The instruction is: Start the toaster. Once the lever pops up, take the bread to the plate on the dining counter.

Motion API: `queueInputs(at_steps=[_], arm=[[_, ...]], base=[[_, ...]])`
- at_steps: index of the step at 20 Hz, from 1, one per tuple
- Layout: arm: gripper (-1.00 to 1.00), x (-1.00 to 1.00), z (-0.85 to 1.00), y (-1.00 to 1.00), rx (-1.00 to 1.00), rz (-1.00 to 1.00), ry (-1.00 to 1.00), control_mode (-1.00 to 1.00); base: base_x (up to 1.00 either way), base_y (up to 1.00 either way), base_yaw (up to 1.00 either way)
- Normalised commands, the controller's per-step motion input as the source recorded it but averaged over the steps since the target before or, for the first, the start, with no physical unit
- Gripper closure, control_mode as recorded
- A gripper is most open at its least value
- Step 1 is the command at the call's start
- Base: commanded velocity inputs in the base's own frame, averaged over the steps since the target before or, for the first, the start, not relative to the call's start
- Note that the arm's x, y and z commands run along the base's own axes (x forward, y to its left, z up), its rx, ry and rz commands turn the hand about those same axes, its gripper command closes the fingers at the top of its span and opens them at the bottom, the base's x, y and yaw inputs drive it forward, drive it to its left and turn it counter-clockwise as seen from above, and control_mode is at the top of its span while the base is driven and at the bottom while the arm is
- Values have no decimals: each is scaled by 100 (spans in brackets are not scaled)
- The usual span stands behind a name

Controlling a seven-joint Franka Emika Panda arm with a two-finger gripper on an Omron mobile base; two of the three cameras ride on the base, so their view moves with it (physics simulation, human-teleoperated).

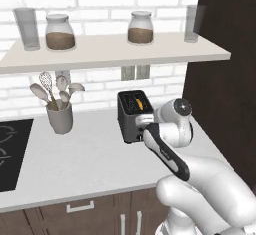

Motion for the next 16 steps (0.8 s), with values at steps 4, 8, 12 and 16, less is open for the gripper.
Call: queueInputs(at_steps=[4,8,12,16], arm=[[100,4,4,0,0,-1,-26,-100],[100,0,-12,0,2,0,-43,-100],[100,0,-2,-3,9,0,-53,-100],[100,0,-22,0,2,0,-30,-100]], base=[[0,0,0],[0,0,0],[0,0,0],[0,0,0]])
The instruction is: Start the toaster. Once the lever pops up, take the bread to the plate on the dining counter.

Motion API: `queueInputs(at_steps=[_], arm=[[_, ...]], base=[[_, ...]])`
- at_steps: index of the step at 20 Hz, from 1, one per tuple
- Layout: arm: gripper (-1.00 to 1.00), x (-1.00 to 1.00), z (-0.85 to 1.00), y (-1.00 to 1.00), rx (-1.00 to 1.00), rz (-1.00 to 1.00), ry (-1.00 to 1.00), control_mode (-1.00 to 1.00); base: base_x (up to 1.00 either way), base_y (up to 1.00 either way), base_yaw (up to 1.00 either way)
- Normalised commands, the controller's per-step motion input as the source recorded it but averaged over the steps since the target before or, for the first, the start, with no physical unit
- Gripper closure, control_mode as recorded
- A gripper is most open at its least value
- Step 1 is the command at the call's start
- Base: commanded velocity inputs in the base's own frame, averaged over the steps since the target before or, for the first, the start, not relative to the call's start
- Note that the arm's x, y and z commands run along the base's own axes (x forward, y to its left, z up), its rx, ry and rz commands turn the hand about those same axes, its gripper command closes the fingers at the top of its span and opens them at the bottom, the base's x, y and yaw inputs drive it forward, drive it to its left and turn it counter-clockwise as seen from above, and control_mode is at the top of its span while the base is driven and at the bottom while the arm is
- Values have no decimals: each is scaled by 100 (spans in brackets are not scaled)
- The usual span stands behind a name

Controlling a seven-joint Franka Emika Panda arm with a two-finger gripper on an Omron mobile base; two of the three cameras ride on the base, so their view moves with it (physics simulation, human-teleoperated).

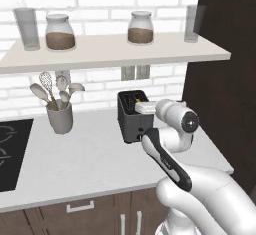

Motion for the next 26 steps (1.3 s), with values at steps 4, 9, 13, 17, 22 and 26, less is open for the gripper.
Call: queueInputs(at_steps=[4,9,13,17,22,26], arm=[[100,1,-59,-7,0,-2,-17,-100],[100,0,-57,-22,6,-4,-17,-100],[100,0,-6,-5,2,-4,-3,-100],[100,0,0,0,0,0,1,-100],[100,-1,55,0,0,0,3,-100],[100,0,25,0,0,0,15,-100]], base=[[0,0,0],[0,0,0],[0,0,0],[0,0,0],[0,0,0],[0,0,0]])
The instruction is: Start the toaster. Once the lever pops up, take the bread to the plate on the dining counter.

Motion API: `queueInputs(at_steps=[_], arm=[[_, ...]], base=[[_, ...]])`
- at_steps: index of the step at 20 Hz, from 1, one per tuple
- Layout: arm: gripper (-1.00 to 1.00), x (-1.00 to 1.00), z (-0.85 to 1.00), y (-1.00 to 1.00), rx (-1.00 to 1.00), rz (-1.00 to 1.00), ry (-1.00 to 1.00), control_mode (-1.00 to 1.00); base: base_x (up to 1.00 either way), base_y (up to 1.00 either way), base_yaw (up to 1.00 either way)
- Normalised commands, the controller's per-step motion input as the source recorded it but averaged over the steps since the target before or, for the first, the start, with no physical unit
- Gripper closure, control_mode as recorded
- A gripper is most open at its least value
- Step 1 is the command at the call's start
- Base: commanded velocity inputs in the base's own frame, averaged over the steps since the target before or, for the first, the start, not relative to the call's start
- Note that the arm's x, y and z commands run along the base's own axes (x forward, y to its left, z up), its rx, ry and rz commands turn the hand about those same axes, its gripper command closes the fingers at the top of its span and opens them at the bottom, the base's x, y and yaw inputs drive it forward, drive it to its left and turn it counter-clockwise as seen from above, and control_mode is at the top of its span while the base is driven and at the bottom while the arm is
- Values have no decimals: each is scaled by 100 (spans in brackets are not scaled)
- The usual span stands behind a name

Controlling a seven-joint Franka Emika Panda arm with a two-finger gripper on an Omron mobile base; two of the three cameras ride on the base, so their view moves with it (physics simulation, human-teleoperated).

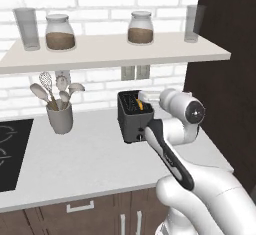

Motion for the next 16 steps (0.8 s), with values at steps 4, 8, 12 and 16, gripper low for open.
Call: queueInputs(at_steps=[4,8,12,16], arm=[[100,0,11,0,-7,0,35,-100],[100,0,16,0,-9,0,37,-100],[100,0,-2,0,-13,0,37,-100],[100,0,-29,-8,-6,0,24,-100]], base=[[0,0,0],[0,0,0],[0,0,0],[0,0,0]])
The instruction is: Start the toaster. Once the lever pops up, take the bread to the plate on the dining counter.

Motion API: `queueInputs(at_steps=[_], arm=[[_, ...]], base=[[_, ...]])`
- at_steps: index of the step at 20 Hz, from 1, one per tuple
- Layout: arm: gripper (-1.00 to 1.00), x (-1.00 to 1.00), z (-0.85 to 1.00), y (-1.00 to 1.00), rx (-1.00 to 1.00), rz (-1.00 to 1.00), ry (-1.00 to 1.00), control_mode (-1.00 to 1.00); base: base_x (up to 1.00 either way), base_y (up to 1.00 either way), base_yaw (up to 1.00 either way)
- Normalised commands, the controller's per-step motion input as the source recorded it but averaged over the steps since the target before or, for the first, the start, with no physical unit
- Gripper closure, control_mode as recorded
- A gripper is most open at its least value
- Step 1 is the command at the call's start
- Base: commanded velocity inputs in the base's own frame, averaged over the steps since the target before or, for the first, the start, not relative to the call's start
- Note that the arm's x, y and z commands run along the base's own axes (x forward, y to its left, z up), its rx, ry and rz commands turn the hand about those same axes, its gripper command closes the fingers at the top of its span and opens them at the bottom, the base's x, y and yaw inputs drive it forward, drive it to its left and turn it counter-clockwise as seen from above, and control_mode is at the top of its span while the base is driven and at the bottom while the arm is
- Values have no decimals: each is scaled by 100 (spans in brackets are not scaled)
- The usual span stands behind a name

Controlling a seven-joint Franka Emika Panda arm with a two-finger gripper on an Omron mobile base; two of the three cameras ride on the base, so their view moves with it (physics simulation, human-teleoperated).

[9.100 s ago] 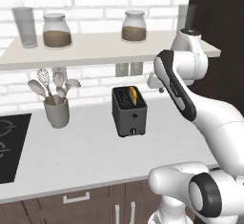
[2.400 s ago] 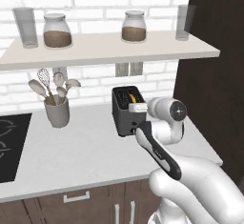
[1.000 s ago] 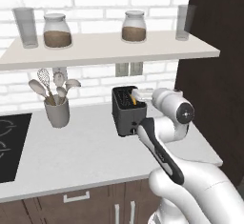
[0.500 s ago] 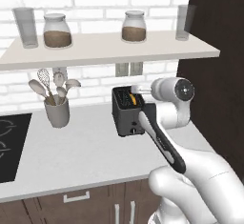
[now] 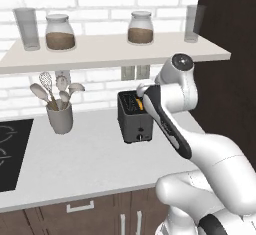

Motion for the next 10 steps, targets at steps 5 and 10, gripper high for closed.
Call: queueInputs(at_steps=[5,10], arm=[[100,0,-8,-20,0,0,6,-100],[100,0,0,0,0,0,0,-100]], base=[[0,0,0],[0,0,0]])
